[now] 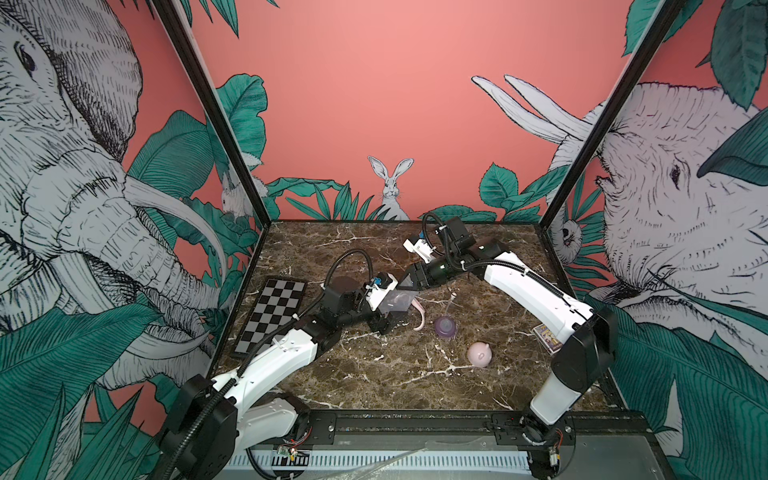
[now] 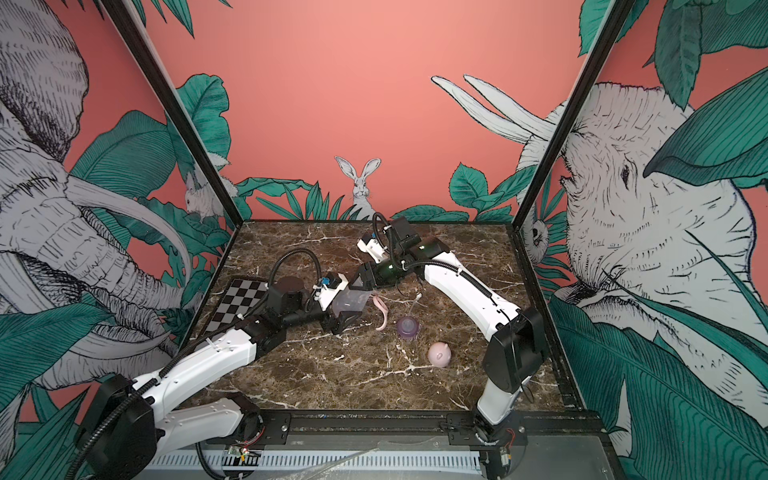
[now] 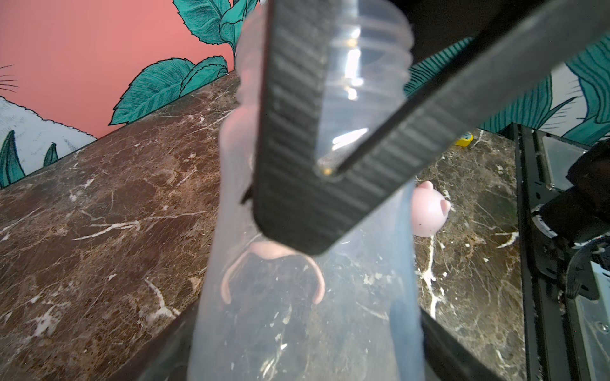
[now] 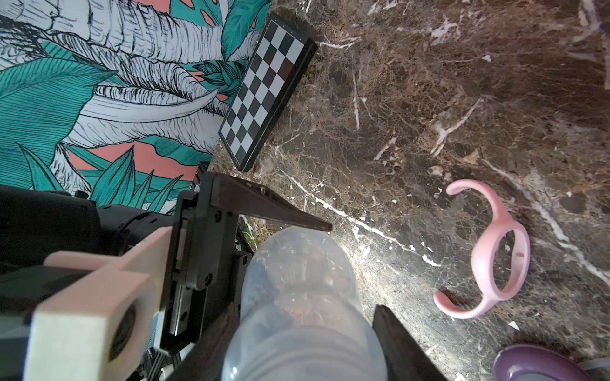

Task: Assemble the baby bottles
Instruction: Pick up the baby bottle from the center of the board.

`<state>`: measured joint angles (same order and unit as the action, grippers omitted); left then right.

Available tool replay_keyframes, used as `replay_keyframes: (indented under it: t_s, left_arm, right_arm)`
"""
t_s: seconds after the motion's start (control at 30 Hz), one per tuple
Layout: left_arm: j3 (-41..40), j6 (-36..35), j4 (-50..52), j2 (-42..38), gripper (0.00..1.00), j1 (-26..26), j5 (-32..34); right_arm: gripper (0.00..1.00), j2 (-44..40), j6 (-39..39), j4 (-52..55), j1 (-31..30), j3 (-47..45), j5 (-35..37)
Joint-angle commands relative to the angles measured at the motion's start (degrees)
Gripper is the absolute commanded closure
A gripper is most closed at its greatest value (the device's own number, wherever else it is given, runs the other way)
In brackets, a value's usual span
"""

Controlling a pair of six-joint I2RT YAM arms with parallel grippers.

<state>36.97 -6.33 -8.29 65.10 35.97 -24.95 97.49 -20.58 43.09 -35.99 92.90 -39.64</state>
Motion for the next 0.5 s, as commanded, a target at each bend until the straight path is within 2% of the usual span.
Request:
replay_keyframes:
  t_s: [0.0,0.33,0.47]
  left_arm:
    - [-1.55,-0.2,-0.57,-1.83,0.12,0.25,-0.02]
    - [-1.06,0.35,-1.02,-0.95,0.27,0.25,-0.23]
    - [-0.67,0.62,-1.09,-0.67,0.32,0.25,-0.28]
  right_arm:
    - [0.58,-1.91,0.59,-1.41,0.17,0.72,0.26]
    - [0.57,-2.31,-0.54,-4.42,0.23,-0.09,-1.18]
    - [0.47,-2.54,-0.08,-4.83,0.26,-0.74,-1.14]
